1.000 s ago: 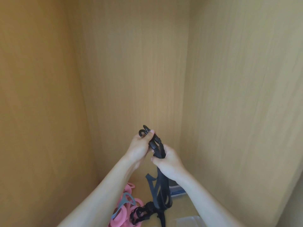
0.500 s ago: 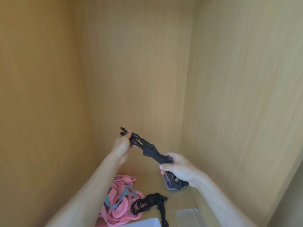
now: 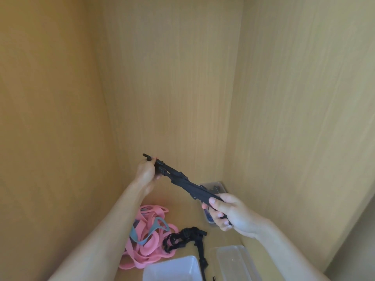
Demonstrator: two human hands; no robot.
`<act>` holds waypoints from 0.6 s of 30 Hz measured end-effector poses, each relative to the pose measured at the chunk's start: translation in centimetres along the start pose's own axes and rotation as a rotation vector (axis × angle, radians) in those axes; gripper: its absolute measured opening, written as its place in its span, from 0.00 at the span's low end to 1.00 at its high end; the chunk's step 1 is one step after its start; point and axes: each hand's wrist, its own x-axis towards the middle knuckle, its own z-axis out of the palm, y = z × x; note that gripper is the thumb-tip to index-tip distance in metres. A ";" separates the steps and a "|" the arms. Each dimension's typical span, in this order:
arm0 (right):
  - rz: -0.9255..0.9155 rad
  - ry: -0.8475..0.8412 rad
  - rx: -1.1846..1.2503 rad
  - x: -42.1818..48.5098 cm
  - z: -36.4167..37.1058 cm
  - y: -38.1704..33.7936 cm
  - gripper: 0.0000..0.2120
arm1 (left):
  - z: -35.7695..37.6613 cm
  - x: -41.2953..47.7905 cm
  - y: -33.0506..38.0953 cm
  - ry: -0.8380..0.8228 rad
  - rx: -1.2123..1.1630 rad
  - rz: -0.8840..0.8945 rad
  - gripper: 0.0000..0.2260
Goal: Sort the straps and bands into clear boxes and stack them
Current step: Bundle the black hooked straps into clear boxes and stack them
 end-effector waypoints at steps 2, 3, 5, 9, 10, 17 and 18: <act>-0.006 -0.013 0.008 -0.4 -0.4 -0.1 0.14 | -0.1 0.0 0.5 -0.043 0.002 0.017 0.12; -0.007 -0.012 0.008 -0.6 -0.7 -0.2 0.15 | -0.2 -0.1 0.7 -0.066 -0.002 0.026 0.11; -0.001 0.013 -0.002 -0.9 -1.4 -0.1 0.15 | -0.3 -0.4 1.0 -0.108 0.005 0.047 0.09; 0.076 0.160 0.023 -0.9 -3.7 0.3 0.14 | -0.2 -1.6 1.4 -0.241 0.118 0.118 0.07; 0.119 0.200 0.026 -0.9 -4.3 0.3 0.15 | -0.1 -2.0 1.5 -0.268 0.148 0.133 0.06; 0.438 0.313 -0.231 -0.4 -6.4 -0.2 0.14 | -0.2 -3.2 2.3 -0.554 0.484 0.092 0.03; 0.467 0.318 -0.273 -0.2 -6.6 -0.3 0.13 | -0.2 -3.3 2.3 -0.602 0.511 0.062 0.03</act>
